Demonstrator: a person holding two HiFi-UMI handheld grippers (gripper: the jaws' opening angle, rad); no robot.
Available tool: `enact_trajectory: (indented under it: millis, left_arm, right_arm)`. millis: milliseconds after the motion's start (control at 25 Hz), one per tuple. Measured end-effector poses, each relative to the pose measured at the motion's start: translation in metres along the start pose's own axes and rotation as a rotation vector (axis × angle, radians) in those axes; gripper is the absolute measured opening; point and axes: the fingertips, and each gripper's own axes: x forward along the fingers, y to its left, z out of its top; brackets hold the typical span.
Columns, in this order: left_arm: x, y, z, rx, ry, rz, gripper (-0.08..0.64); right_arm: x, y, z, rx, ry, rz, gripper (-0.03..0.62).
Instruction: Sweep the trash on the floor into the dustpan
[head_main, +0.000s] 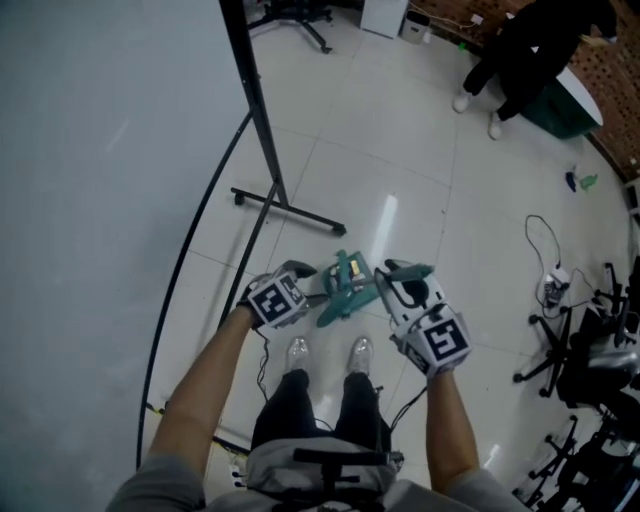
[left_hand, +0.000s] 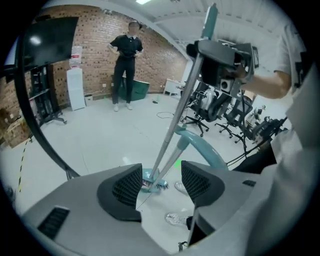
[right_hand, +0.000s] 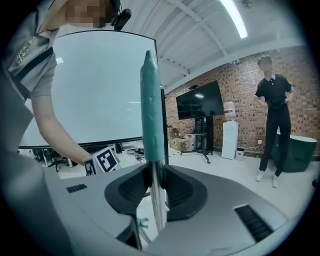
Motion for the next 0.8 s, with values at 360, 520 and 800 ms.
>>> enact_trajectory:
  millis: [360, 520, 800]
  left_arm:
    - [0.049, -0.036, 0.028, 0.302, -0.036, -0.181, 0.252]
    - [0.057, -0.035, 0.028, 0.399, -0.044, -0.243, 0.253]
    - [0.066, -0.054, 0.032, 0.619, 0.008, -0.346, 0.254]
  right_arm:
    - [0.001, 0.014, 0.002, 0.03, 0.0, -0.023, 0.084]
    - [0.015, 0.02, -0.007, 0.048, 0.004, -0.048, 0.084]
    - [0.006, 0.02, -0.009, 0.085, 0.007, -0.075, 0.086]
